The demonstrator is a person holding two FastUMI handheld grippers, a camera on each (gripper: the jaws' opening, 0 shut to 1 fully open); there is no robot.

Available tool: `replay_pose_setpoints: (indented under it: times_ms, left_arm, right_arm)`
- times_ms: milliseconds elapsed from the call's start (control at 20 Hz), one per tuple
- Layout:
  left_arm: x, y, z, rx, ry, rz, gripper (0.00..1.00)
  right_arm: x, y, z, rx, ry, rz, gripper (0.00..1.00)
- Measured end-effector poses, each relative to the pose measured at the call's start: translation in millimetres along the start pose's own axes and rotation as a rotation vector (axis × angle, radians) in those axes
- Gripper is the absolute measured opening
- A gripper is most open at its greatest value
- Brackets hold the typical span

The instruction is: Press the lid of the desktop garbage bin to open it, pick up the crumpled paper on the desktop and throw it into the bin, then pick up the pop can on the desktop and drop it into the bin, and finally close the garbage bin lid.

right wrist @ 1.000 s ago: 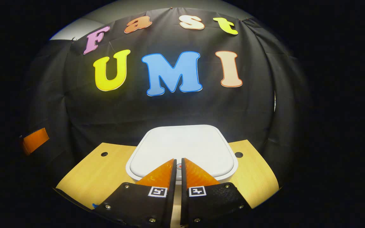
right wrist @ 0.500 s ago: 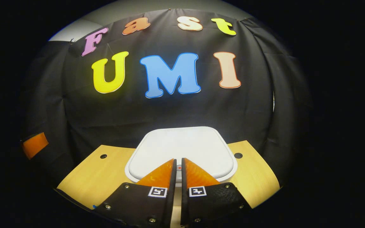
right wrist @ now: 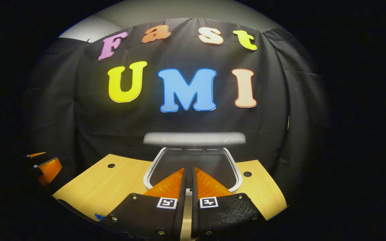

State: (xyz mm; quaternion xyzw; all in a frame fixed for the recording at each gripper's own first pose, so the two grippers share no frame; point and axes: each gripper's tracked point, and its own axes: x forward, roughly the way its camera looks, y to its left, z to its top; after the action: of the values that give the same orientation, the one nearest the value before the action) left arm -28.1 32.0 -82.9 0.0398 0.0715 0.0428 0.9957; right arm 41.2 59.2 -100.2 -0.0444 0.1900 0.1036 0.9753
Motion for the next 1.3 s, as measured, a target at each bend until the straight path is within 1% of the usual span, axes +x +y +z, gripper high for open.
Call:
replay_pose_setpoints:
  times_ms: [100,250,350,400,450,550,600,650,750,800,850,900,1000,1050,1100,1150,1300]
  left_arm:
    - [-7,6,-19,0.003,0.024,-0.001,0.90]
    - [-13,18,-48,-0.019,0.065,-0.005,0.94]
    - [-20,25,-75,-0.017,0.102,-0.005,0.96]
    - [-23,28,-91,-0.008,0.125,-0.007,0.99]
    - [-27,34,-116,0.002,0.162,-0.009,0.99]
    - [-30,34,-143,-0.005,0.209,-0.022,0.91]
    - [-31,35,-161,-0.006,0.244,-0.027,0.91]
    - [-35,36,-178,0.002,0.273,-0.024,0.93]
    - [-43,36,-203,0.008,0.313,-0.024,1.00]
    - [-45,36,-213,0.008,0.332,-0.026,1.00]
    - [-47,36,-221,0.011,0.347,-0.026,0.97]
    - [-49,36,-230,0.015,0.363,-0.028,1.00]
    - [-52,32,-245,0.019,0.391,-0.044,1.00]
    - [-53,31,-254,0.020,0.406,-0.053,0.96]
    - [-53,29,-266,0.022,0.426,-0.059,0.96]
    - [-52,27,-280,0.022,0.453,-0.065,1.00]
    - [-50,23,-315,0.029,0.521,-0.076,0.98]
  right_arm:
    - [-6,4,-8,-0.020,0.017,0.014,0.10]
    - [-12,12,-11,-0.024,0.024,0.034,0.11]
    - [-15,17,-14,-0.036,0.030,0.047,0.11]
    - [-17,20,-15,-0.041,0.034,0.055,0.10]
    - [-20,24,-16,-0.045,0.038,0.061,0.11]
    - [-23,26,-19,-0.052,0.045,0.067,0.11]
    - [-26,27,-22,-0.057,0.052,0.067,0.10]
    - [-27,29,-25,-0.061,0.063,0.069,0.10]
    - [-30,31,-29,-0.062,0.076,0.072,0.10]
    - [-31,32,-30,-0.062,0.081,0.072,0.10]
    - [-33,32,-33,-0.064,0.087,0.071,0.10]
    - [-34,33,-35,-0.067,0.093,0.070,0.10]
    - [-38,34,-40,-0.076,0.108,0.066,0.10]
    - [-40,34,-43,-0.078,0.116,0.066,0.10]
    - [-42,35,-46,-0.081,0.124,0.064,0.11]
    - [-44,35,-48,-0.087,0.133,0.059,0.11]
    - [-51,34,-54,-0.097,0.154,0.048,0.11]
